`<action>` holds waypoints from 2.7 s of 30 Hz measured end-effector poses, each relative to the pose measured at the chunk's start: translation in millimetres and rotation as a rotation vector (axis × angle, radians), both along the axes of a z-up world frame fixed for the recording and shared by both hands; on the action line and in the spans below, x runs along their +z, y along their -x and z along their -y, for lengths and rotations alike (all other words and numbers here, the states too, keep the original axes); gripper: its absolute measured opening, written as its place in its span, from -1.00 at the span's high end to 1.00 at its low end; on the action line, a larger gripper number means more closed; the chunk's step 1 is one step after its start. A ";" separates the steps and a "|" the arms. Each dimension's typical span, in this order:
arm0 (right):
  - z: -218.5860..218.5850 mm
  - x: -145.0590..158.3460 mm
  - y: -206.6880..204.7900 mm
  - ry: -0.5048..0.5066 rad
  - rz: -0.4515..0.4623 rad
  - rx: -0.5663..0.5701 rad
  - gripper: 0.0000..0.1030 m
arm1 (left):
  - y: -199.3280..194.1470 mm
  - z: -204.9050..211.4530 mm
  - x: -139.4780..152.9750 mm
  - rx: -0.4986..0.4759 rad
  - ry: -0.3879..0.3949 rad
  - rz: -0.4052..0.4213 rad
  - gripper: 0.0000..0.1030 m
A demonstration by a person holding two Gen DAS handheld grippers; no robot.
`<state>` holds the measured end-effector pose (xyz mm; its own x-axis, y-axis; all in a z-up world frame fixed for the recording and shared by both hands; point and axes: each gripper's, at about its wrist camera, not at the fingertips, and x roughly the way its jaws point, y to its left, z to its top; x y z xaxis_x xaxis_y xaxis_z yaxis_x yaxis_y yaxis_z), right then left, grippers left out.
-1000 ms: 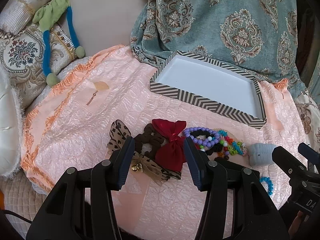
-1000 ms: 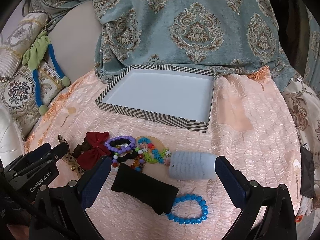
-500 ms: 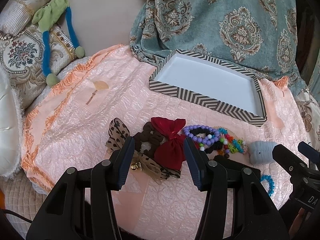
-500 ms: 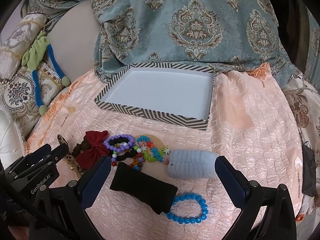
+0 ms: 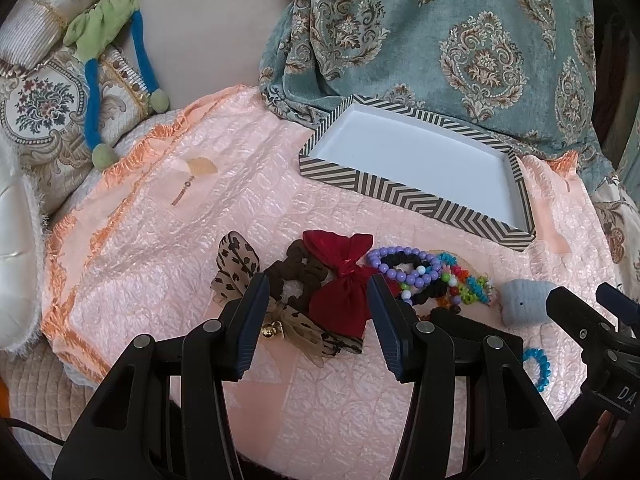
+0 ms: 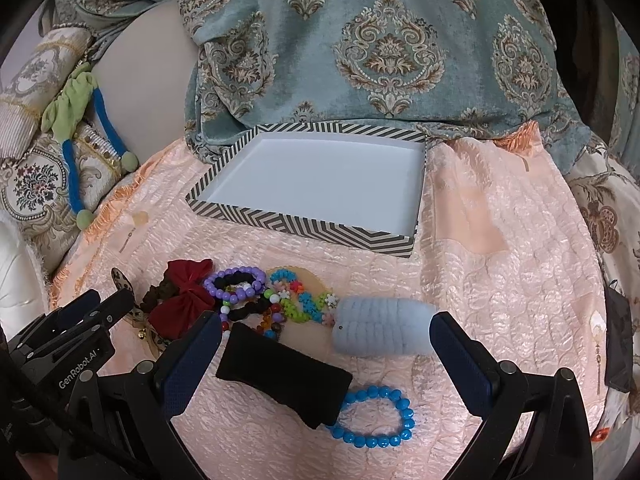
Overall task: Organize jewelry
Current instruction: 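Move the left gripper toward the leopard-print bow clip, then grasp the leopard bow clip with left gripper while right grasps purple bracelet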
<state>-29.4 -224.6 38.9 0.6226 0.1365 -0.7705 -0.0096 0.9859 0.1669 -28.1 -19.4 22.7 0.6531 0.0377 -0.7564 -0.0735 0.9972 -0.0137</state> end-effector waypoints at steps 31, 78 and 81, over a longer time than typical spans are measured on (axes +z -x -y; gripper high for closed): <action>8.7 -14.6 -22.8 -0.038 0.001 0.105 -0.83 | -33.3 -57.5 -2.0 0.041 0.179 -0.110 0.02; -52.9 -68.4 -127.7 -0.046 -0.194 0.491 0.83 | -74.2 -78.7 -66.6 0.058 0.267 -0.281 0.66; -43.7 -53.7 -120.6 -0.071 -0.162 0.479 0.83 | -70.0 -78.4 -55.2 0.048 0.264 -0.249 0.69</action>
